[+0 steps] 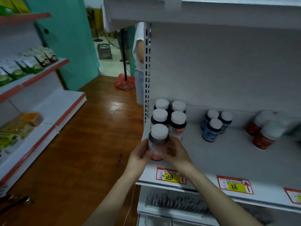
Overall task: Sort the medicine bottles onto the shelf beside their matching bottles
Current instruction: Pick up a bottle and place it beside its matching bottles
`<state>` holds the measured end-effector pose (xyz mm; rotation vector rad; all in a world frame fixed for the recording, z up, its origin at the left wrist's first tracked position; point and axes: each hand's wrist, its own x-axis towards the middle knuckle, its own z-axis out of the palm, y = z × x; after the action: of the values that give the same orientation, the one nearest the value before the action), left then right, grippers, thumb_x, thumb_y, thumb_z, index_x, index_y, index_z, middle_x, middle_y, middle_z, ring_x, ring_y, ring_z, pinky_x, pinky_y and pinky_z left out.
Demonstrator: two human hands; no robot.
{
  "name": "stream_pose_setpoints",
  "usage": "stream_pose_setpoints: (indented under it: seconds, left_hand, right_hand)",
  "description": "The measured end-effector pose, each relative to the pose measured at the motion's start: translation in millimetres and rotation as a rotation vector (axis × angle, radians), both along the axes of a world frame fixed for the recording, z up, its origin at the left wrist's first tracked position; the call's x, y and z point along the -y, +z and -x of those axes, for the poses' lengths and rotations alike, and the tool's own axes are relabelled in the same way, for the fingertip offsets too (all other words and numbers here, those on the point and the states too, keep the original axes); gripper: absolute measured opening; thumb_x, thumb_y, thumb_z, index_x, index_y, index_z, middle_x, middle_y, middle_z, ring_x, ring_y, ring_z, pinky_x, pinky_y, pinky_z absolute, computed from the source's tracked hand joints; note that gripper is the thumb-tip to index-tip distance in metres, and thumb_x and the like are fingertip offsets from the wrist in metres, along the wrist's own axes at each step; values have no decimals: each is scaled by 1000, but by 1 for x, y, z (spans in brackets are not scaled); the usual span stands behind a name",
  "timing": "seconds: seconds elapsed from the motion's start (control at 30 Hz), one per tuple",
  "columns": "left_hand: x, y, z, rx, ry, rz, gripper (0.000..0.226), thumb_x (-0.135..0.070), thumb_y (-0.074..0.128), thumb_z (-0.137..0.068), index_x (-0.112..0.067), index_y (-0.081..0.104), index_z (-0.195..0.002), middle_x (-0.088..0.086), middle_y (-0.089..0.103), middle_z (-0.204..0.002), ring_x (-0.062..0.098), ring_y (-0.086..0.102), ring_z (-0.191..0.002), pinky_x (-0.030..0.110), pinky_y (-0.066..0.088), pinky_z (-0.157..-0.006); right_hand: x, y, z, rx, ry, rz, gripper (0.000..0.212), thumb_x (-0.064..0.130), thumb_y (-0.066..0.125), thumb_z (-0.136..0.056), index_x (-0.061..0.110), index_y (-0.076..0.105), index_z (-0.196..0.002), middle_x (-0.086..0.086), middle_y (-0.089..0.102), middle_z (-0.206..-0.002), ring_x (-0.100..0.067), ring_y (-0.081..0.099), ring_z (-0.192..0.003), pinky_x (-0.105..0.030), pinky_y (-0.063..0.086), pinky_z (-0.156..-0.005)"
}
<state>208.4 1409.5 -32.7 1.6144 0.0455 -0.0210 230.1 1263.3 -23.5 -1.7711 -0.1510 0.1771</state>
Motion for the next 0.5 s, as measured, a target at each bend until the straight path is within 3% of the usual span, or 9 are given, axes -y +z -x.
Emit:
stream_pose_setpoints:
  seconds: [0.2,0.37,0.5]
  left_hand:
    - [-3,-6,-7,-16,-10,25,32,-12,56,-88,-34,50,-111,-18,58,-109,-10,52,-102,3,47,-76]
    - [-1,-7,-14,-24,-14,39,34,-12,57,-87,-29,49,-116,-9,57,-118,3,55,-110,19,44,-93]
    - [-1,-8,-18,-16,-25,40,35,-10,56,-87,-40,52,-106,-15,59,-113,-2,54,-109,26,43,-98]
  right_hand:
    - [-1,-6,-8,9,-6,61,57,25,73,-76,25,45,-126,7,57,-126,-9,55,-115,-28,47,-96]
    - [0,-9,-16,39,3,85,56,20,70,-79,21,42,-128,7,54,-127,-8,52,-116,-11,42,-87]
    - [-1,-11,-19,54,4,69,58,20,70,-79,19,42,-130,5,54,-130,-10,52,-119,-22,44,-95]
